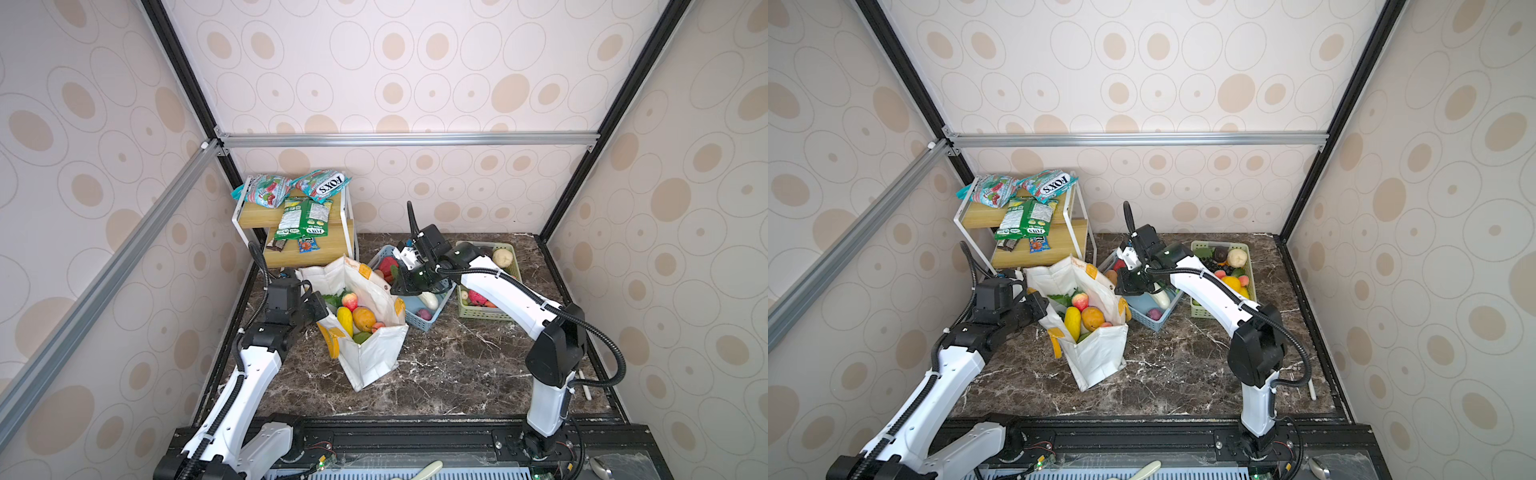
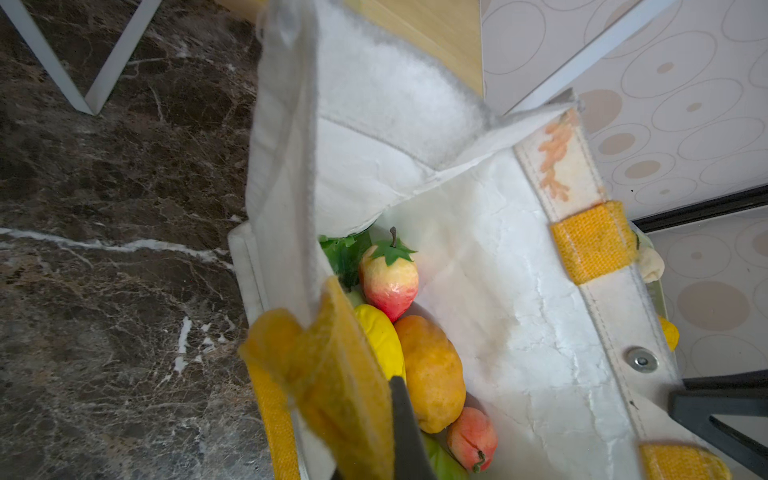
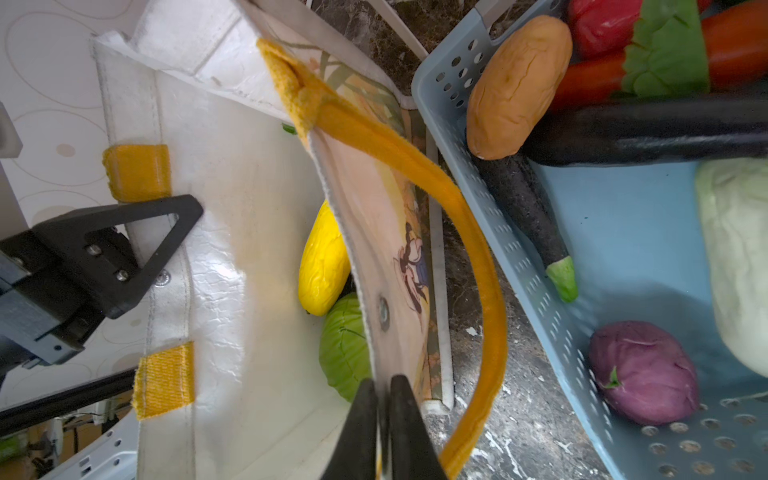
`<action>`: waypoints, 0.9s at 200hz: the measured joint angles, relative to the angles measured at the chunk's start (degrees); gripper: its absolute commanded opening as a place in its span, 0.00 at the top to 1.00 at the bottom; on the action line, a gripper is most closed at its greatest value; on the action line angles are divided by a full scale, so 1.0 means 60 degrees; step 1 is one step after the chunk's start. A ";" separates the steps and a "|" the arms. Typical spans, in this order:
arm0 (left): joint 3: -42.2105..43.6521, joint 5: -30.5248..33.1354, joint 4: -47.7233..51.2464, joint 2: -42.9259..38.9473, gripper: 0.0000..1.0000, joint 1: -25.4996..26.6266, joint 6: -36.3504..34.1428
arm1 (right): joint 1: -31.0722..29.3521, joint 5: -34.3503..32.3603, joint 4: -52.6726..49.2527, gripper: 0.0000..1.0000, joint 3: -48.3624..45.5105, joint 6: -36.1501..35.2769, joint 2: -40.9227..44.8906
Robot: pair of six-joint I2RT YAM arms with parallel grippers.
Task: Place the food into the grocery bag and tie it
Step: 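Move the open right gripper past the blue basket toward the green fruit basket, then lower the open right gripper into the green basket onto the red apple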
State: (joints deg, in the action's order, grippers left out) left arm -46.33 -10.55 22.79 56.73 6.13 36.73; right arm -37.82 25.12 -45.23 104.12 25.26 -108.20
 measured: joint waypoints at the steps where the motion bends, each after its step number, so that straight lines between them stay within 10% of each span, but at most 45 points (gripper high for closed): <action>1: 0.0004 0.0000 0.0000 0.0000 1.00 0.0000 0.0000 | 0.0004 0.0004 0.0000 0.79 0.0000 -0.0011 0.0000; 86: 0.0080 0.0084 -0.0018 -0.0011 1.00 -0.0004 0.0087 | 0.0725 -0.0685 -0.0219 0.40 0.0000 -0.0237 0.0659; 180: 0.0080 0.0080 -0.0011 -0.0095 1.00 -0.0004 0.0091 | 0.2911 -0.4171 -0.1184 0.35 -0.0586 -0.0375 0.1337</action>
State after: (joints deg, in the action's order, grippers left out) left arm -45.84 -10.07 22.72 56.16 6.11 37.28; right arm -20.36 0.10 -52.34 100.60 23.00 -100.18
